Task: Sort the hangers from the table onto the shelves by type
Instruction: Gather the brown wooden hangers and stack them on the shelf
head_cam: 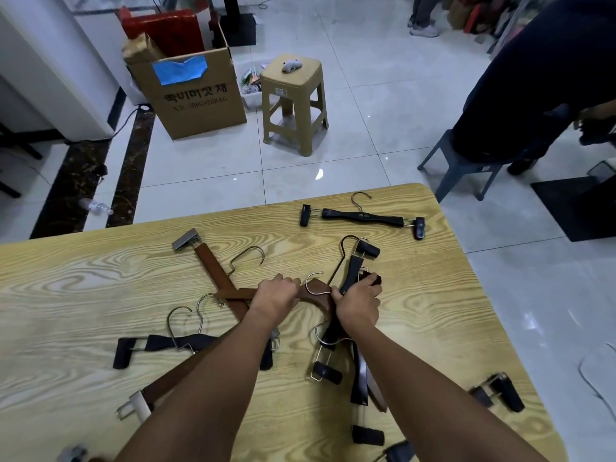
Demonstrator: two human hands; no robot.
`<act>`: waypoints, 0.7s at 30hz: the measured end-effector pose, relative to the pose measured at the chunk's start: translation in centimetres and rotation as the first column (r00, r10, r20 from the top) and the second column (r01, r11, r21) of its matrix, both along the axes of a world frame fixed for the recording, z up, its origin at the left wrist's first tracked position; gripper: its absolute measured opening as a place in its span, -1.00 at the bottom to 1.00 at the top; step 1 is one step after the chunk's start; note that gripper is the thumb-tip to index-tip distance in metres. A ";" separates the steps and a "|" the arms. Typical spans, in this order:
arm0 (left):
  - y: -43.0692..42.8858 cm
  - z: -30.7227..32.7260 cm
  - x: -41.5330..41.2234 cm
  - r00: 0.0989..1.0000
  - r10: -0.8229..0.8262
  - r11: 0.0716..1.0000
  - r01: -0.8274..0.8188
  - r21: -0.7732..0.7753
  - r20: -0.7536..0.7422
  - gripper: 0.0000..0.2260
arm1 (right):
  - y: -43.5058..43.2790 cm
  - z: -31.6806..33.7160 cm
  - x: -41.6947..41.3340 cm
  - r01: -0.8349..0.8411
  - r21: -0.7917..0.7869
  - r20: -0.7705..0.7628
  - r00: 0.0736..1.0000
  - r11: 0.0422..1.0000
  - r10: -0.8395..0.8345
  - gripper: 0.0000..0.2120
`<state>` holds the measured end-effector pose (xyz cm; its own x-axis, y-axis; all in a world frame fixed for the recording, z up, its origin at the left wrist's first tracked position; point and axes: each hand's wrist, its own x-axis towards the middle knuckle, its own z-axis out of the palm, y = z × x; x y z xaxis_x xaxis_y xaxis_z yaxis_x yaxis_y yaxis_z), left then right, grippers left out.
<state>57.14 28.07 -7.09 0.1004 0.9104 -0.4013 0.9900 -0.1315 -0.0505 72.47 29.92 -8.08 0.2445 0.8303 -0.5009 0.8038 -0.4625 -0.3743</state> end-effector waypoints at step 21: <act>0.0 0.7 -1.0 0.996 0.084 0.996 -0.084 -0.022 -0.013 -0.73 | 2.6 2.5 3.7 -0.122 0.077 -0.139 0.981 0.990 0.132 -0.29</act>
<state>56.15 28.09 -6.43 0.0190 0.9062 -0.4223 0.9970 -0.0490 -0.0603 76.12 32.51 -5.59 0.0648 0.8831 -0.4647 0.7898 -0.3300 -0.5170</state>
